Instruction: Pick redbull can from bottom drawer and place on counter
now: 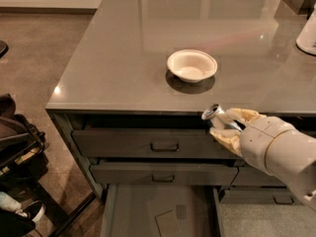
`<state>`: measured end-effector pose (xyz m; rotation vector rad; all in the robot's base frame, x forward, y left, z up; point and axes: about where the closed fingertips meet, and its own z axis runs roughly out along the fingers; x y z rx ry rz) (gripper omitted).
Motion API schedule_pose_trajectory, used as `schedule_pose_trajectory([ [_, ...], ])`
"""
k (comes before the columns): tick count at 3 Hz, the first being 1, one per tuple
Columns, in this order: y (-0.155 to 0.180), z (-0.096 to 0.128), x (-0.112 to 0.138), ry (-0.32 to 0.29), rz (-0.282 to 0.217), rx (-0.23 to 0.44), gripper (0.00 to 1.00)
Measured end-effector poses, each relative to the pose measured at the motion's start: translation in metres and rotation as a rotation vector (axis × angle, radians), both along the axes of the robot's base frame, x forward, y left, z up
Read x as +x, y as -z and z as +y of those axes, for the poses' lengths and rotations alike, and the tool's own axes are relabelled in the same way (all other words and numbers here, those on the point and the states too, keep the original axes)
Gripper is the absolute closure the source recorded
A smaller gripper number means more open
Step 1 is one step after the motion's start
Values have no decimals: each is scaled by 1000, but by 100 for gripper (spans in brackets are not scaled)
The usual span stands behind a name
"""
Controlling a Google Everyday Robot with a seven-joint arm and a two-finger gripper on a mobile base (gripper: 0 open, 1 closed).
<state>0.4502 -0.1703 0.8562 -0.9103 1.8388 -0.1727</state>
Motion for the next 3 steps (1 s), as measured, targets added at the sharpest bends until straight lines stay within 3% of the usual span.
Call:
schedule_pose_trajectory([
  [1,-1,-1,2,-2,-9,-21,100],
  [2,-13,-8,10,1,-50,-80,100],
  [3,-48,-28,22,17,-149,-207,100],
])
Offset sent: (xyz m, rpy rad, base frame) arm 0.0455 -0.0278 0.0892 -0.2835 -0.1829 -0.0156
